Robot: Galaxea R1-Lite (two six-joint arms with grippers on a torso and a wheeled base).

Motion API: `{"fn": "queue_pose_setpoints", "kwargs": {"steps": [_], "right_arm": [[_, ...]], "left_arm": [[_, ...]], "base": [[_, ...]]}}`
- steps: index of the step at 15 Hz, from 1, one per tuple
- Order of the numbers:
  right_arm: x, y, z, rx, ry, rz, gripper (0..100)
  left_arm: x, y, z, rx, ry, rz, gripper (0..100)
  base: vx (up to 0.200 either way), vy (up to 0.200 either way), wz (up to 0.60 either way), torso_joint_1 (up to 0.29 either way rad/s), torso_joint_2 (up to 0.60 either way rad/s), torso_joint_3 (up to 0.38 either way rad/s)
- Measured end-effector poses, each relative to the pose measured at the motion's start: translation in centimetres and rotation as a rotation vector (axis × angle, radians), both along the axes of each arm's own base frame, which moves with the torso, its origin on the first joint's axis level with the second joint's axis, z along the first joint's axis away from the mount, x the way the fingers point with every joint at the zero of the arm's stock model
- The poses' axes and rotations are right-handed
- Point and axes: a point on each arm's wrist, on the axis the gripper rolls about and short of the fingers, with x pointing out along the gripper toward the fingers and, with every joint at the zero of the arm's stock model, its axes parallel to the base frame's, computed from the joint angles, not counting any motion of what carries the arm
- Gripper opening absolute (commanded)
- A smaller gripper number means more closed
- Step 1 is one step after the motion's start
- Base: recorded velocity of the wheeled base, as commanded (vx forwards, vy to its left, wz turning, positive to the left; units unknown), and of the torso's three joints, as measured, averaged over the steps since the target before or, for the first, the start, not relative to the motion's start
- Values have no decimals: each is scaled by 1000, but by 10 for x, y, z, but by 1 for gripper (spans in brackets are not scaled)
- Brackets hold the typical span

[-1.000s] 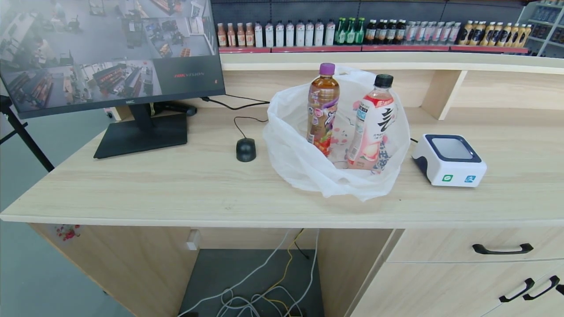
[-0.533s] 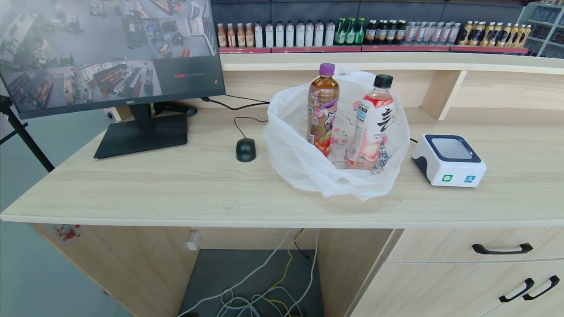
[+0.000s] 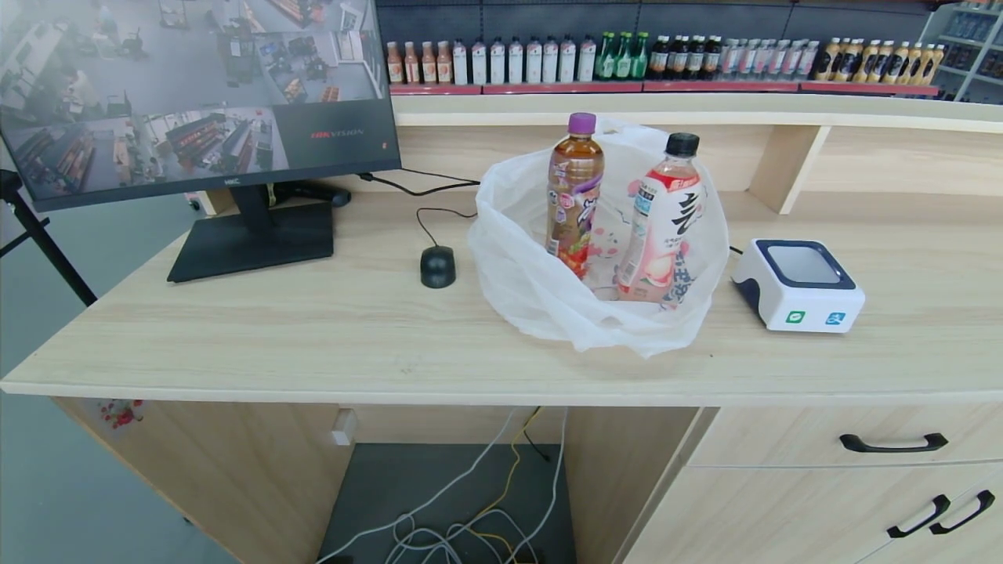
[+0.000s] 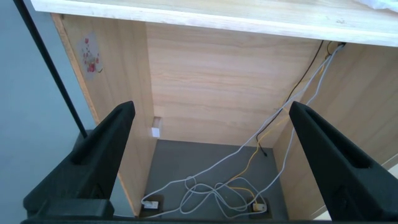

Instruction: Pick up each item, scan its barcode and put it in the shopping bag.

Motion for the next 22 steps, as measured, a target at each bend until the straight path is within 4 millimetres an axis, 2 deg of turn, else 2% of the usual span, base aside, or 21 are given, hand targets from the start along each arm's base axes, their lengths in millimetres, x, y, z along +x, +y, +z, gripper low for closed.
{"fn": "queue_pose_setpoints", "kwargs": {"steps": [7,22], "right_arm": [[-3,0,-1,16,-43,-9,100],[-4,0,-1,18,-44,-9,100]], "left_arm": [[0,0,0,1,0,0,100],[0,0,0,0,0,0,100]], "base": [[0,0,0,0,0,0],[0,-200,0,4,2,2]]}}
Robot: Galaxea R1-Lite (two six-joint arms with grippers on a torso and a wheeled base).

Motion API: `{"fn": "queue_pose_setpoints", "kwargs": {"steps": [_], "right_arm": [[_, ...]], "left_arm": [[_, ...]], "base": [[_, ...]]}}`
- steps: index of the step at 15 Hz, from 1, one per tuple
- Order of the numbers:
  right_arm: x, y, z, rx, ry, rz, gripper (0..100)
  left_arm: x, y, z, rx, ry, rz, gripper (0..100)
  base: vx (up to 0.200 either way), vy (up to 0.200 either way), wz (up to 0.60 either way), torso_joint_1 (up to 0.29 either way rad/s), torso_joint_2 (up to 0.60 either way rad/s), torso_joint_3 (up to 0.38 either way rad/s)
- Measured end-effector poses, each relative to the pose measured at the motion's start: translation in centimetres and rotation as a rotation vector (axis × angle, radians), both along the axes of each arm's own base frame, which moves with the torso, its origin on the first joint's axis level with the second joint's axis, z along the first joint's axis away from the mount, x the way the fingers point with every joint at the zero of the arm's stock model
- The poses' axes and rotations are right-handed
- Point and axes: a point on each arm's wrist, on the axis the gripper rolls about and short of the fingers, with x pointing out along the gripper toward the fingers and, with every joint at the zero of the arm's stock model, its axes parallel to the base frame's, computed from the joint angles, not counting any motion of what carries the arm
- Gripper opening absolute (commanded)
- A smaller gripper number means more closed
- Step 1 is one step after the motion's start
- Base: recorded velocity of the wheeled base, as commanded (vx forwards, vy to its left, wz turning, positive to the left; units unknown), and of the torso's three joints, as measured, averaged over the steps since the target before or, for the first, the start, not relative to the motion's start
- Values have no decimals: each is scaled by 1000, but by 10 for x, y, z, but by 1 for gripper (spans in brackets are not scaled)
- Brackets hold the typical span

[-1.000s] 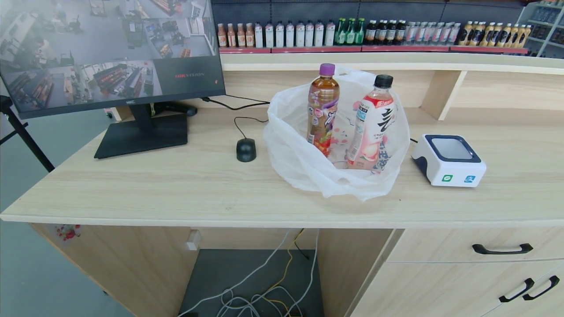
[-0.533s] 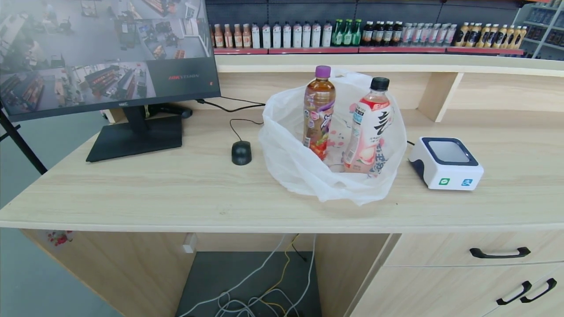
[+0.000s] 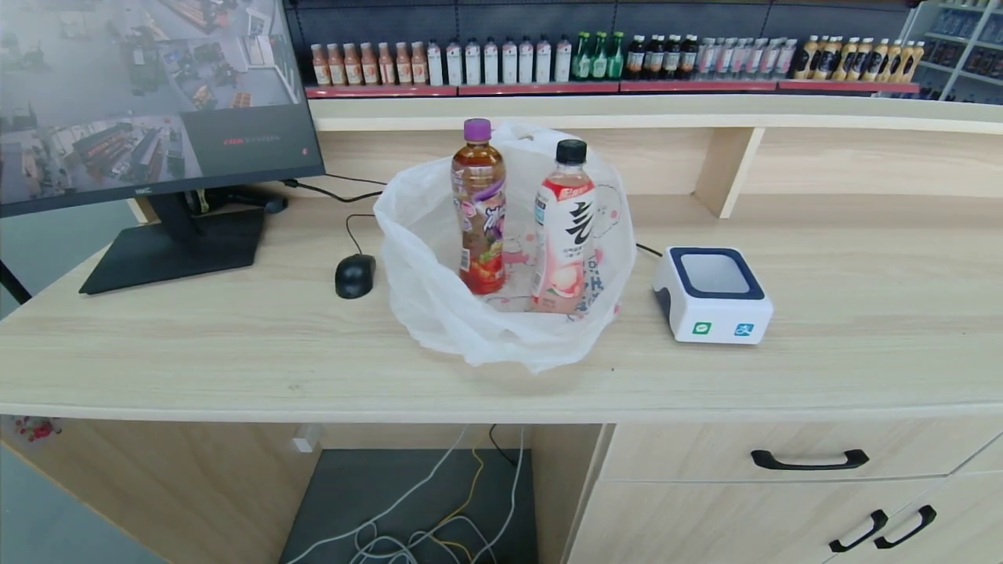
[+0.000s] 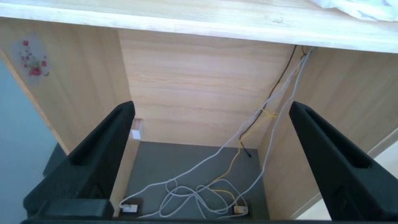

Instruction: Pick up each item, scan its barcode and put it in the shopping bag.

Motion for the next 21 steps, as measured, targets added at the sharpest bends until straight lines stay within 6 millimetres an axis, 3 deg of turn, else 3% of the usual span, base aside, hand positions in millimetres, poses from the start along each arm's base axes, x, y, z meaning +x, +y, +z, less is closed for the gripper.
{"fn": "queue_pose_setpoints", "kwargs": {"steps": [14,21], "right_arm": [[0,0,0,12,0,0,100],[0,0,0,16,-1,0,100]], "left_arm": [[0,0,0,0,0,0,100],[0,0,0,0,0,0,100]], "base": [[0,-200,0,3,3,3],[0,0,0,0,0,0]]}}
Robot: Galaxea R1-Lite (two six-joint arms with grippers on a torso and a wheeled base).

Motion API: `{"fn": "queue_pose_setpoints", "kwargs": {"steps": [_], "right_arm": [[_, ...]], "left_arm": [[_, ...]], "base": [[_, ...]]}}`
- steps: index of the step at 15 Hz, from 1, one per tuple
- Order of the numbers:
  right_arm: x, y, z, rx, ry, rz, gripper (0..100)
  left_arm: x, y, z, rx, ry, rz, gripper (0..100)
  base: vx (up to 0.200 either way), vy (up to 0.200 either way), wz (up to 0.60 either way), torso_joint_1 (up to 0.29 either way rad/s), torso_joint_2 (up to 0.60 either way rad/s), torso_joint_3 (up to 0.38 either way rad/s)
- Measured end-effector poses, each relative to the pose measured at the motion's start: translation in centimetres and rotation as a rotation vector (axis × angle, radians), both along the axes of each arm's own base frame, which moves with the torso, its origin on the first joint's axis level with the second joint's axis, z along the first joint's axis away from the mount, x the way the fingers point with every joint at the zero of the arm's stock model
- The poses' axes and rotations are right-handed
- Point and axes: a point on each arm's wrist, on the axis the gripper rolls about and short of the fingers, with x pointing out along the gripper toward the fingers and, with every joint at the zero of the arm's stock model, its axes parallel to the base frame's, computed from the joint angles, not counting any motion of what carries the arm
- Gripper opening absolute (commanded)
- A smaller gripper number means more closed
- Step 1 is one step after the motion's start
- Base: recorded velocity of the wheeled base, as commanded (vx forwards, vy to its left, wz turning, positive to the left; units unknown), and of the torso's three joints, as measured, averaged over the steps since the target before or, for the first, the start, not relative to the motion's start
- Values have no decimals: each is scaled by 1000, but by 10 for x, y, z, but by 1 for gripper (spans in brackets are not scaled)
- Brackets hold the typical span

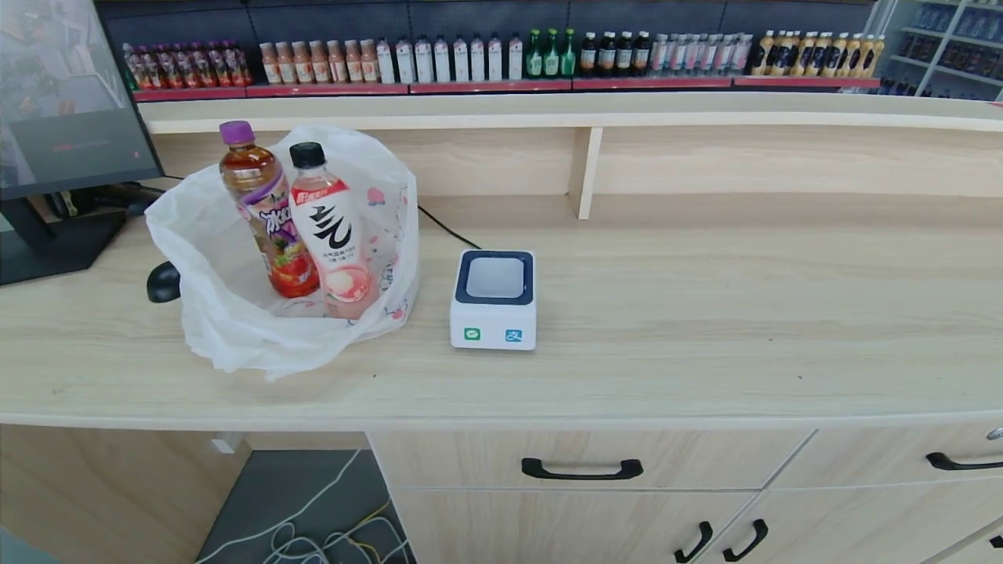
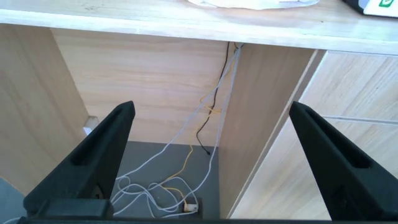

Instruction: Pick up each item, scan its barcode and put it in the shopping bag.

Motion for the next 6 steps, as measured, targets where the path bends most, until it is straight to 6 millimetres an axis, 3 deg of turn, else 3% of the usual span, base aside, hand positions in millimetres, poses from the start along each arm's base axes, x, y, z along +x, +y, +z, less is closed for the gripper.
{"fn": "queue_pose_setpoints", "kwargs": {"steps": [6], "right_arm": [[0,0,0,-1,2,1,100]], "left_arm": [[0,0,0,0,-1,-1,100]], "base": [[0,0,0,0,0,0]]}}
